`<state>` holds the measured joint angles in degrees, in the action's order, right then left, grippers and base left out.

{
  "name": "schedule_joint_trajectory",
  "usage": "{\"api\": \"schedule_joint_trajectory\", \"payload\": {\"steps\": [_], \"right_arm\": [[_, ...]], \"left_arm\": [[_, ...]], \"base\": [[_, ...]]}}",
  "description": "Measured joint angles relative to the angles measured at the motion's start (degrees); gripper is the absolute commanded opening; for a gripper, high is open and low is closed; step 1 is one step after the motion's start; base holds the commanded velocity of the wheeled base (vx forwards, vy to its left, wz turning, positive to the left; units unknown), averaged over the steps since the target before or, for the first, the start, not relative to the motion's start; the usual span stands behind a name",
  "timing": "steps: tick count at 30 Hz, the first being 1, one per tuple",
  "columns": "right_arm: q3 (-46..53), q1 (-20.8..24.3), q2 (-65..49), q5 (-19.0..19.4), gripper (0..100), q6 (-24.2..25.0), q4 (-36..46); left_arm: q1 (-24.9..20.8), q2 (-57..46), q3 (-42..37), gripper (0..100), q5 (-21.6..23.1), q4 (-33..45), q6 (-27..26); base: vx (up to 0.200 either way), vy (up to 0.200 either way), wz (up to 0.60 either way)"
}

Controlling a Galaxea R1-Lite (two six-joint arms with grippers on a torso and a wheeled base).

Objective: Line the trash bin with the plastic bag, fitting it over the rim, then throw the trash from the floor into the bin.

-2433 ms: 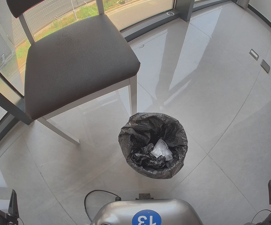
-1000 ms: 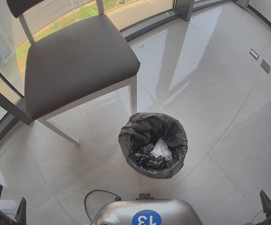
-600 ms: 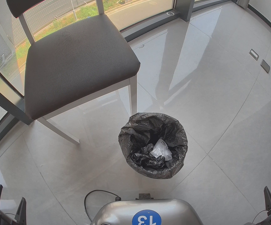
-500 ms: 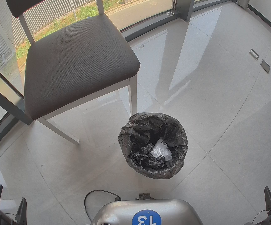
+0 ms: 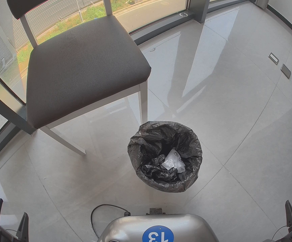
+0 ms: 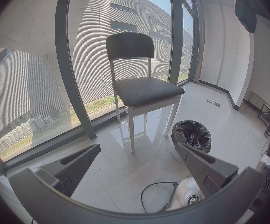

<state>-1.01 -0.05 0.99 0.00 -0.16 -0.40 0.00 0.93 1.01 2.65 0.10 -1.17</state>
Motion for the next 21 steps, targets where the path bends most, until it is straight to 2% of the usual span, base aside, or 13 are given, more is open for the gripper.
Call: {"api": "schedule_joint_trajectory", "payload": {"steps": [9,21], "right_arm": [[0.0,0.0,-0.1,0.0,100,-0.2,0.2],[0.0,0.0,-0.1,0.6,100,-0.3,0.1]], "left_arm": [[0.0,0.0,0.0,100,1.4,0.1,-1.7],[0.0,0.0,0.0,100,1.3,0.1,0.2]], "base": [[0.0,0.0,0.0],[0.0,0.0,0.0]]}}
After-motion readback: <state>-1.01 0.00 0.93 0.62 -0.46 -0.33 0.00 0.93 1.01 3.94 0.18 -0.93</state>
